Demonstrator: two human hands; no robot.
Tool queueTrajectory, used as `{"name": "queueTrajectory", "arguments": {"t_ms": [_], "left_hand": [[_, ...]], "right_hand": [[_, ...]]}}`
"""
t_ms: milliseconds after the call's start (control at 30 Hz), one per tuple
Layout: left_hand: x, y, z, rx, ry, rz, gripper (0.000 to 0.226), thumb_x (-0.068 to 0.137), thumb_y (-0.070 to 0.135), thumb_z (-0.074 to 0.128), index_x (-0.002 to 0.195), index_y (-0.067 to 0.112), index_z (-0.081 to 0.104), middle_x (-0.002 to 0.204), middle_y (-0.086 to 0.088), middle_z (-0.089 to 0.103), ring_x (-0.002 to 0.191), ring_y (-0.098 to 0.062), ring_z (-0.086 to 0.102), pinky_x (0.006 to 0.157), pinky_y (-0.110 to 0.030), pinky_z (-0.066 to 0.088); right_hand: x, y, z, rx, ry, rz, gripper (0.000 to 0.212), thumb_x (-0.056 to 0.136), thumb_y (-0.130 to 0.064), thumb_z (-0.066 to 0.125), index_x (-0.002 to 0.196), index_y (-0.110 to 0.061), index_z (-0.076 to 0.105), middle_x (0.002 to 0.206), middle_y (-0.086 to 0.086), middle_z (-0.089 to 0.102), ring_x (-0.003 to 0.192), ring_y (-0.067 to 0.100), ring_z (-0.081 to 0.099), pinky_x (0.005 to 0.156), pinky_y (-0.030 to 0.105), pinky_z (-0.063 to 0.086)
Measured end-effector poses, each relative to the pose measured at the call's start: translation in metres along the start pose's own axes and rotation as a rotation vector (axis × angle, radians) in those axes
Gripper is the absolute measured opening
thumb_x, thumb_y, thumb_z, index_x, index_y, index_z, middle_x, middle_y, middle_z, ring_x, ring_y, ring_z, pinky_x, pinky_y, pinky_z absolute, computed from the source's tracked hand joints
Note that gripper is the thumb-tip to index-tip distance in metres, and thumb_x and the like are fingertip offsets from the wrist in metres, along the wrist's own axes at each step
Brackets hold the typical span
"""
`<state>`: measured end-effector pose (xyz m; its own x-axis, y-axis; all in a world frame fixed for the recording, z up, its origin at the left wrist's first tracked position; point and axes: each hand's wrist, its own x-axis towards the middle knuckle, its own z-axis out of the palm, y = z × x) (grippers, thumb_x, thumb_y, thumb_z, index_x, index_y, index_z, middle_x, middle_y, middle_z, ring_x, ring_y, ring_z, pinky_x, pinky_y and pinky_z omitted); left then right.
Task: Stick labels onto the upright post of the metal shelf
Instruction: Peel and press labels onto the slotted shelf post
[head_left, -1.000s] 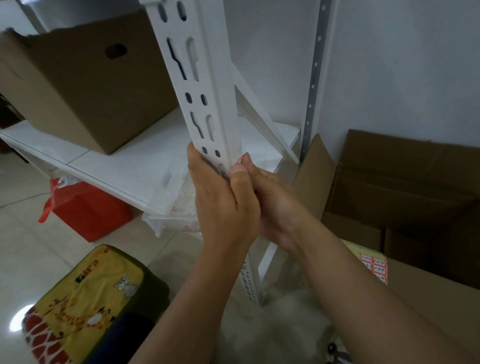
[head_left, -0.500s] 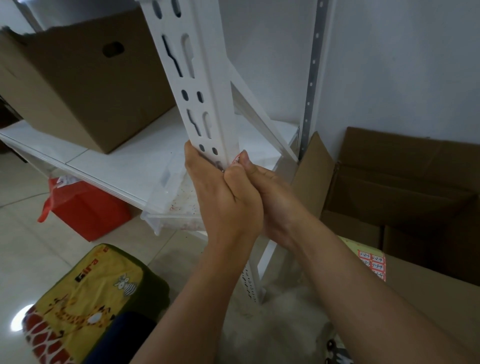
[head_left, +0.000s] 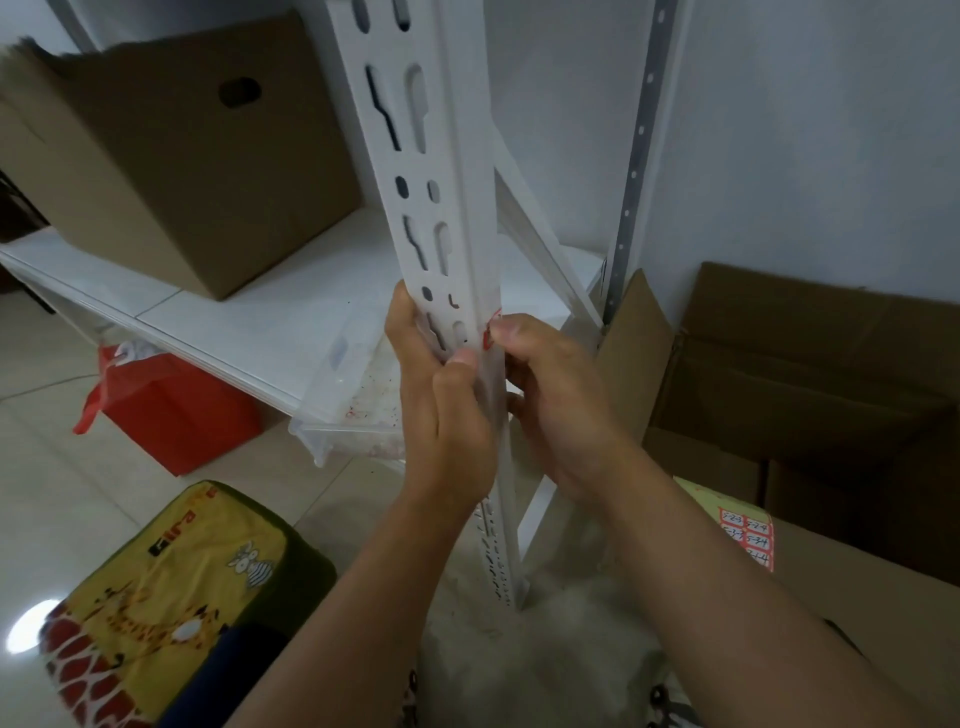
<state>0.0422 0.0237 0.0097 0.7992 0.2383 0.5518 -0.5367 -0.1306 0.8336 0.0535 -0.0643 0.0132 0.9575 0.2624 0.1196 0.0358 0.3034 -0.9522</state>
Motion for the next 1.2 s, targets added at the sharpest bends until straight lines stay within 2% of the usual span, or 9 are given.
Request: {"name": "queueTrajectory", "arguments": {"t_ms": [133, 233, 367, 433, 467, 533, 667, 1067, 1200], "left_hand": [[0.001, 0.0, -0.001, -0.037, -0.001, -0.048, 0.063, 0.078, 0.028, 0.037, 0.137, 0.007, 0.025, 0.118, -0.015, 0.046, 0.092, -0.001, 0.053, 0.07, -0.016, 0.049], [0.001, 0.0, 0.0, -0.09, -0.012, -0.066, 0.054, 0.08, 0.011, 0.032, 0.134, 0.015, 0.026, 0.115, -0.007, 0.047, 0.094, 0.0, 0.055, 0.072, -0.016, 0.049], [0.008, 0.004, 0.005, -0.179, 0.051, -0.095, 0.058, 0.073, 0.016, 0.042, 0.13, 0.027, 0.035, 0.114, 0.002, 0.052, 0.096, -0.002, 0.055, 0.076, -0.019, 0.049], [0.023, 0.007, 0.009, -0.207, 0.095, -0.204, 0.085, 0.06, 0.032, 0.049, 0.14, 0.009, 0.034, 0.114, -0.004, 0.052, 0.1, -0.014, 0.053, 0.084, -0.027, 0.05], [0.028, 0.007, 0.01, -0.194, 0.122, -0.237, 0.09, 0.058, 0.03, 0.051, 0.139, -0.003, 0.033, 0.107, -0.005, 0.052, 0.096, -0.015, 0.053, 0.08, -0.022, 0.049], [0.027, 0.006, 0.009, -0.16, 0.176, -0.214, 0.074, 0.064, 0.014, 0.043, 0.134, -0.009, 0.034, 0.093, -0.002, 0.05, 0.086, -0.016, 0.051, 0.065, -0.009, 0.046], [-0.002, 0.004, 0.001, -0.133, 0.053, -0.127, 0.054, 0.079, 0.009, 0.032, 0.133, 0.016, 0.031, 0.114, -0.006, 0.051, 0.099, -0.011, 0.055, 0.079, -0.022, 0.05], [0.0, 0.007, 0.002, -0.219, 0.042, -0.14, 0.052, 0.082, -0.003, 0.032, 0.128, 0.02, 0.038, 0.104, 0.002, 0.055, 0.086, 0.002, 0.058, 0.068, -0.017, 0.049], [-0.007, 0.009, 0.0, 0.18, 0.145, -0.008, 0.071, 0.08, 0.02, 0.052, 0.144, 0.008, 0.025, 0.129, -0.012, 0.041, 0.118, -0.016, 0.047, 0.087, -0.008, 0.042]], "right_hand": [[-0.002, -0.001, 0.004, 0.072, -0.011, 0.011, 0.024, 0.094, -0.022, 0.047, 0.097, -0.009, 0.067, 0.104, 0.006, 0.072, 0.099, 0.021, 0.068, 0.085, 0.034, 0.056], [0.0, 0.0, 0.008, 0.14, -0.011, 0.045, 0.026, 0.089, -0.025, 0.049, 0.099, -0.01, 0.068, 0.11, 0.009, 0.071, 0.105, 0.026, 0.066, 0.096, 0.047, 0.051], [0.001, -0.004, 0.012, 0.248, -0.025, 0.119, 0.026, 0.087, -0.022, 0.046, 0.09, -0.017, 0.072, 0.103, 0.007, 0.073, 0.101, 0.022, 0.067, 0.09, 0.038, 0.053], [0.001, -0.007, 0.012, 0.275, -0.031, 0.143, 0.027, 0.088, -0.02, 0.046, 0.087, -0.016, 0.072, 0.099, 0.007, 0.073, 0.098, 0.021, 0.068, 0.09, 0.037, 0.053], [0.001, -0.009, 0.012, 0.292, -0.034, 0.153, 0.027, 0.088, -0.018, 0.045, 0.088, -0.014, 0.071, 0.097, 0.006, 0.074, 0.096, 0.02, 0.068, 0.09, 0.036, 0.053], [0.001, -0.012, 0.013, 0.319, -0.032, 0.171, 0.026, 0.089, -0.015, 0.044, 0.089, -0.01, 0.069, 0.091, 0.005, 0.074, 0.089, 0.017, 0.069, 0.085, 0.032, 0.054], [0.001, -0.014, 0.014, 0.347, -0.049, 0.206, 0.027, 0.086, -0.015, 0.044, 0.094, -0.009, 0.069, 0.093, 0.007, 0.073, 0.085, 0.015, 0.068, 0.078, 0.027, 0.056], [-0.004, -0.013, 0.012, 0.37, -0.075, 0.221, 0.033, 0.08, 0.004, 0.035, 0.105, 0.007, 0.057, 0.101, 0.01, 0.072, 0.092, 0.021, 0.069, 0.081, 0.03, 0.057], [-0.007, -0.009, 0.0, 0.352, -0.066, 0.211, 0.041, 0.084, -0.014, 0.039, 0.116, 0.002, 0.061, 0.12, 0.02, 0.064, 0.115, 0.033, 0.058, 0.104, 0.045, 0.044]]}}
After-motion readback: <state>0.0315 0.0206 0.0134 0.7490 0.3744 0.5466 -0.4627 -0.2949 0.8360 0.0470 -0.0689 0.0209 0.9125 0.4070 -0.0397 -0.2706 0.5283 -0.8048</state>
